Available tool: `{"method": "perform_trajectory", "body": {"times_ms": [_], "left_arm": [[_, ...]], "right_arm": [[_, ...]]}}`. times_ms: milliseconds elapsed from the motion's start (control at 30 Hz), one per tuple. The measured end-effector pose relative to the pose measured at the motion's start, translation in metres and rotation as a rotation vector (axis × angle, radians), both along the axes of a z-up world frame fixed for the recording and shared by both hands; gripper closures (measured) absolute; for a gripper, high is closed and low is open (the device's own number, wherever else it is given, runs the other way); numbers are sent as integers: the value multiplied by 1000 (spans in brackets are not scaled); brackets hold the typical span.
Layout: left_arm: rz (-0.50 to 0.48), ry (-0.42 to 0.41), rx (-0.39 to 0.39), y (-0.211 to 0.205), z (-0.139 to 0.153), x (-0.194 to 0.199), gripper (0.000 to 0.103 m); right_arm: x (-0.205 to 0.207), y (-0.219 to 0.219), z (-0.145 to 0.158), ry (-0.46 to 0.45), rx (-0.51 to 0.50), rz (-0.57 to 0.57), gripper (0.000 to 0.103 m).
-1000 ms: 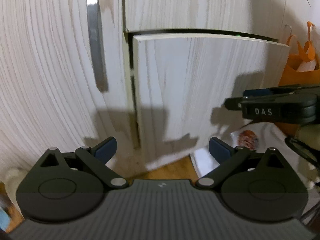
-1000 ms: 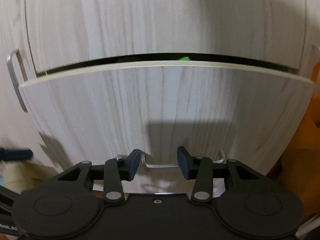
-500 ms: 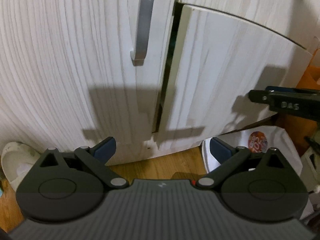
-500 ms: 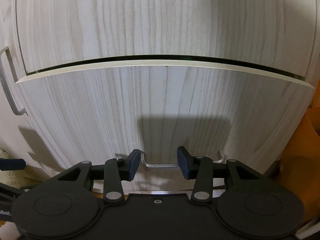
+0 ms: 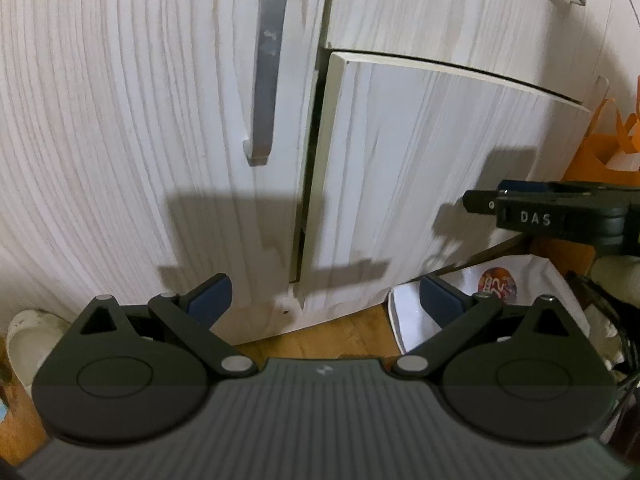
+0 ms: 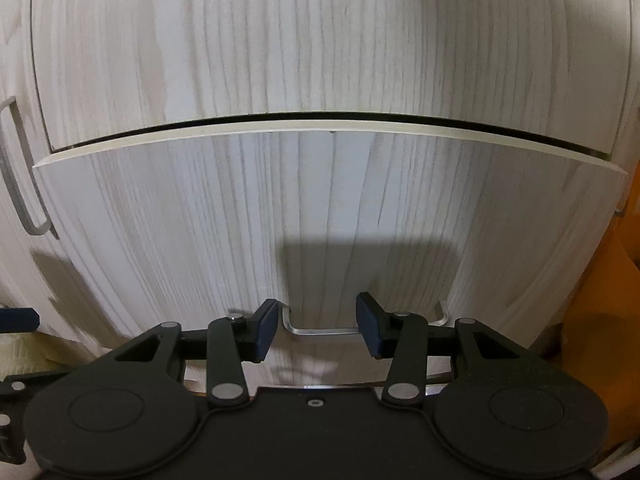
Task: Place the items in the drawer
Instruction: 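Press the drawer front fully shut with the right gripper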
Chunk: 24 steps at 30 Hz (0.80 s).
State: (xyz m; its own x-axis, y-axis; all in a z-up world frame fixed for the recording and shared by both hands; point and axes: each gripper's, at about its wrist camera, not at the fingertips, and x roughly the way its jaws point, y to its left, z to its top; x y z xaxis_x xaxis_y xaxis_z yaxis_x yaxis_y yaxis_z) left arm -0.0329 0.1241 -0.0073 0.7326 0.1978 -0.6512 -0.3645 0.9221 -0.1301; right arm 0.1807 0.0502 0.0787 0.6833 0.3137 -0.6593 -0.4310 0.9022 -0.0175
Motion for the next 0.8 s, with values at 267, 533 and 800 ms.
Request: {"method": "perform_trajectory", "body": {"times_ms": [267, 533, 800], "left_arm": [[13, 32, 17, -1, 0, 4, 0], [-31, 39, 22, -7, 0, 5, 0], [-62, 33, 44, -12, 3, 3, 0]], "right_arm": [[5, 2, 2, -11, 4, -5, 53], [1, -7, -34, -46, -16, -5, 53], [-4, -12, -33, -46, 0, -4, 52]]}}
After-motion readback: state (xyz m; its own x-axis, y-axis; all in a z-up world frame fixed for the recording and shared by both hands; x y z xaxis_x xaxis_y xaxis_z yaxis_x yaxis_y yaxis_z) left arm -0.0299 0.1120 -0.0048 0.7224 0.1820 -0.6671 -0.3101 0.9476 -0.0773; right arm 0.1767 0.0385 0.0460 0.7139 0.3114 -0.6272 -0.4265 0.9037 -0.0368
